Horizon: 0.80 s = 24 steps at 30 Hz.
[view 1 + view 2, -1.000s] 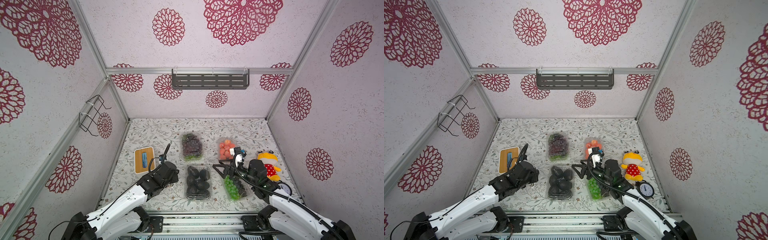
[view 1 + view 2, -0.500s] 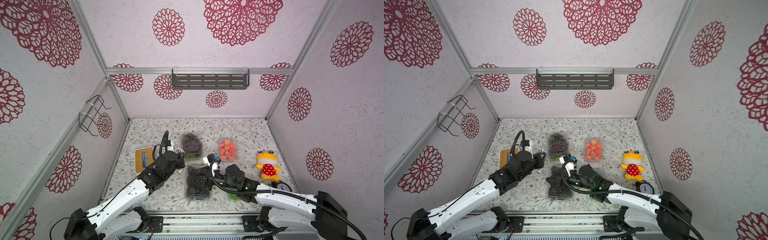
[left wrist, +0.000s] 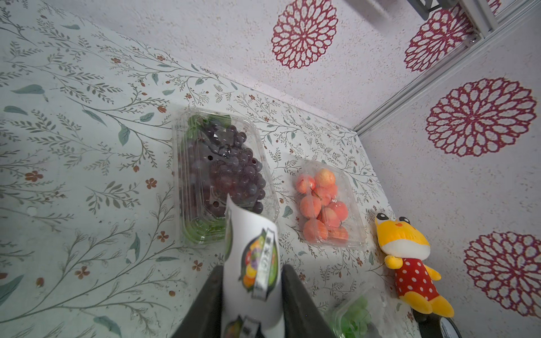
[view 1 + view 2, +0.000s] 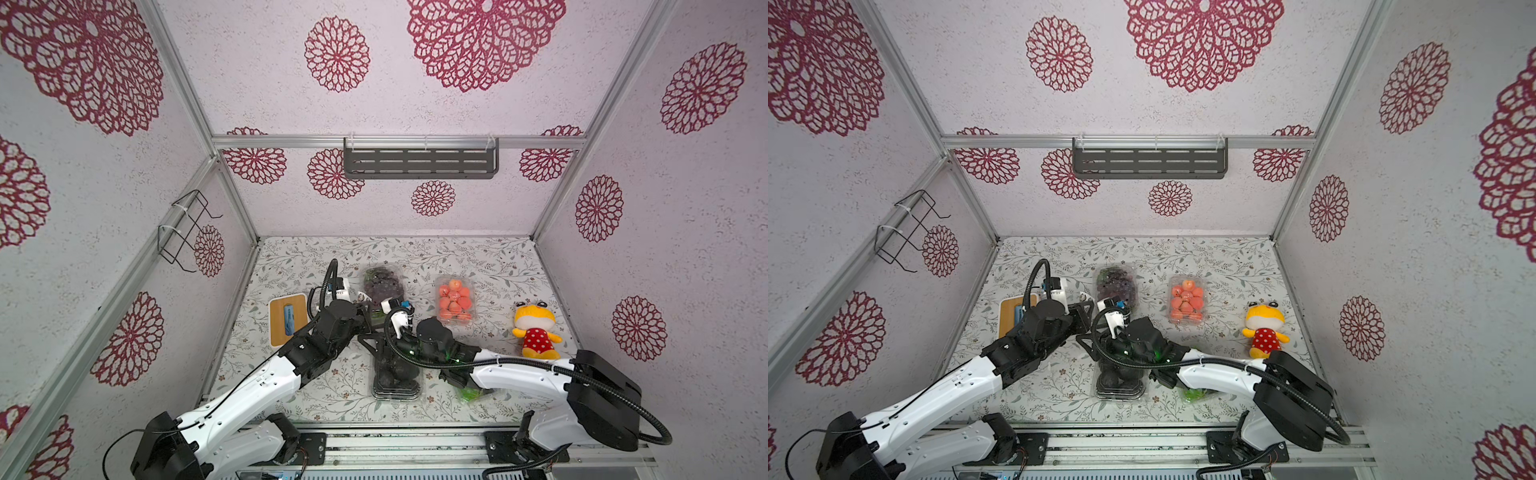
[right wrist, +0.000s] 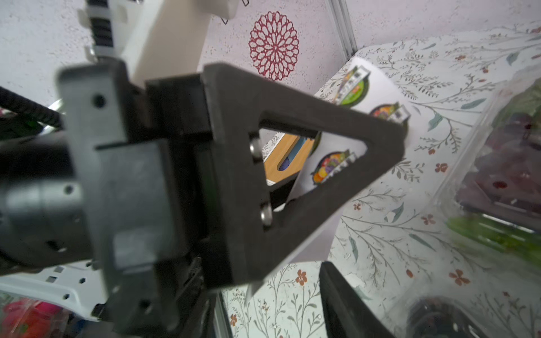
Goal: Label fruit boxes
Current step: Pick up the label sticker from the center of the board.
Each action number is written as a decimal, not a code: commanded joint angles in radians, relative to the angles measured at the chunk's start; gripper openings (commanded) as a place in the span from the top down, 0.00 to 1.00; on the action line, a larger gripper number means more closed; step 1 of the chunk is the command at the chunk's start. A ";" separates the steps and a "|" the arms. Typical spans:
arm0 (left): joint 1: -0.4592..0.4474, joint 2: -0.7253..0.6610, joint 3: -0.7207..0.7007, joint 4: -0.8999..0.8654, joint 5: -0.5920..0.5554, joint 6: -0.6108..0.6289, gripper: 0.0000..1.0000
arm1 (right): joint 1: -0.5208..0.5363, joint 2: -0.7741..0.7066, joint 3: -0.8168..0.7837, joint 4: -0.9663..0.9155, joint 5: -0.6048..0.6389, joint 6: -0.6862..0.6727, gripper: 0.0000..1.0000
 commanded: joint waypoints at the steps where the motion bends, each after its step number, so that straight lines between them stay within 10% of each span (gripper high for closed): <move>1: -0.010 -0.022 0.005 0.006 -0.018 0.015 0.66 | 0.003 0.016 0.036 0.042 0.016 -0.010 0.49; 10: -0.012 -0.028 -0.017 0.017 -0.018 0.007 0.65 | -0.018 0.044 0.021 0.102 0.033 0.001 0.99; 13: -0.012 -0.036 -0.022 0.017 -0.020 0.009 0.57 | -0.028 0.044 0.007 0.112 0.014 0.006 1.00; 19: -0.010 -0.099 -0.063 0.099 0.048 0.090 0.01 | -0.088 -0.046 -0.090 0.140 -0.073 -0.025 1.00; 24: -0.003 -0.261 -0.129 0.224 0.312 0.232 0.02 | -0.199 -0.225 -0.228 0.154 -0.245 -0.083 1.00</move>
